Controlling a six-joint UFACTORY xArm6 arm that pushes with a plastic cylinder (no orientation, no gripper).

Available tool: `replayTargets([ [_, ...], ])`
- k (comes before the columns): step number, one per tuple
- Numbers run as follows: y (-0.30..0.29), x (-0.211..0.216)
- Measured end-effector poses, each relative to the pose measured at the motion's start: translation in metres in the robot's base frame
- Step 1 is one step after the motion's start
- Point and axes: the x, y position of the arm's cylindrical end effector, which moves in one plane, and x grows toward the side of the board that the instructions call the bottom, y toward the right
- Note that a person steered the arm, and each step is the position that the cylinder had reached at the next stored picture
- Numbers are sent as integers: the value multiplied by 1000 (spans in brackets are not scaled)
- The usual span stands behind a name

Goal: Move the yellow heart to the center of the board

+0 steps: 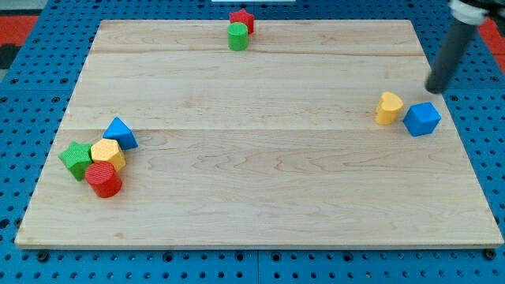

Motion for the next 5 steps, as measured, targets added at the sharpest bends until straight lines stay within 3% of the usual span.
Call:
replayTargets([
  [1,11,64],
  [4,-47,23],
  [5,-100,3],
])
